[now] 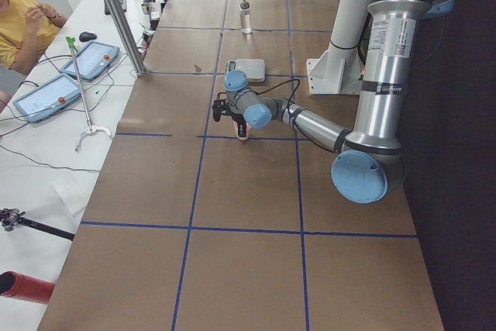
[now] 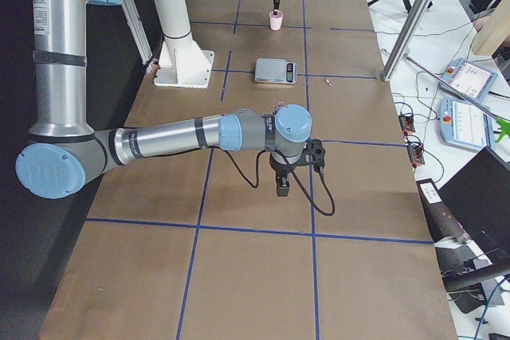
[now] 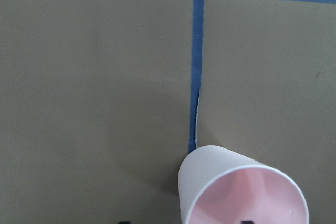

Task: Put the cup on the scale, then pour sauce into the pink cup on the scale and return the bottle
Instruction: 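Reach the left gripper to the pink cup and grasp it, then carry the pink cup with the left gripper onto the scale and release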

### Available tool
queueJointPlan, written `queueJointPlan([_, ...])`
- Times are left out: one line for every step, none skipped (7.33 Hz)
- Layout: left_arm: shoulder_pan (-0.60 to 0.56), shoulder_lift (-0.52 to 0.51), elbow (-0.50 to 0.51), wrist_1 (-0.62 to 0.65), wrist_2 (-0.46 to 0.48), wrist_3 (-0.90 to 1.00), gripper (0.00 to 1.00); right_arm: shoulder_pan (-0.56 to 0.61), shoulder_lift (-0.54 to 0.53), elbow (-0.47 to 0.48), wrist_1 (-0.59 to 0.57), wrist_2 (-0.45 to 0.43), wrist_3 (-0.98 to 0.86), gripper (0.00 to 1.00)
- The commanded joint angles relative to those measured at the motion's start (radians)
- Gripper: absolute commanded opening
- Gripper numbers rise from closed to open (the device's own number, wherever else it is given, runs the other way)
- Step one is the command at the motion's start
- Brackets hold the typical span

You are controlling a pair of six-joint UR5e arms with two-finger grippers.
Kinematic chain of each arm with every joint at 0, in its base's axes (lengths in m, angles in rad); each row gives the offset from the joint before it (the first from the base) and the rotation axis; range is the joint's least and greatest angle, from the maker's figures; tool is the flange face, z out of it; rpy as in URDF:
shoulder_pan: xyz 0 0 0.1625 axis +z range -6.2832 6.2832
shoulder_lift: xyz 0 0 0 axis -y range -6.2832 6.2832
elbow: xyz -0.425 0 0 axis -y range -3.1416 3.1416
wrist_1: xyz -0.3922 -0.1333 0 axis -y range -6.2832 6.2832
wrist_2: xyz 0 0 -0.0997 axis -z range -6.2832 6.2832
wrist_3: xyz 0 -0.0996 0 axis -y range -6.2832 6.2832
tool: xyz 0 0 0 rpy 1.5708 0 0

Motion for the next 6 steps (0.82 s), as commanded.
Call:
queueJointPlan([0.001,-0.014,0.008,0.004,0.0,-0.005,0.0,0.0,-0.001,0.0,-0.001,0.015,0.0,1.0])
queueJointPlan([0.001,-0.017,-0.001,0.009,-0.002,-0.023,0.0,0.0,-0.001,0.0,0.001,0.026,0.0,1.0])
queueJointPlan([0.0,-0.028,-0.02,0.012,-0.005,-0.119,0.0,0.0,-0.001,0.0,0.001,0.026,0.0,1.0])
queueJointPlan([-0.001,-0.093,-0.052,0.041,-0.007,-0.222,0.0,0.0,-0.001,0.008,0.001,0.027,0.0,1.0])
queueJointPlan([0.012,-0.244,-0.045,0.14,-0.01,-0.373,0.0,0.0,-0.001,0.017,0.001,0.041,0.002,1.0])
queueJointPlan([0.08,-0.381,-0.035,0.25,-0.005,-0.461,0.0,0.0,0.001,0.035,0.002,0.082,0.002,1.0])
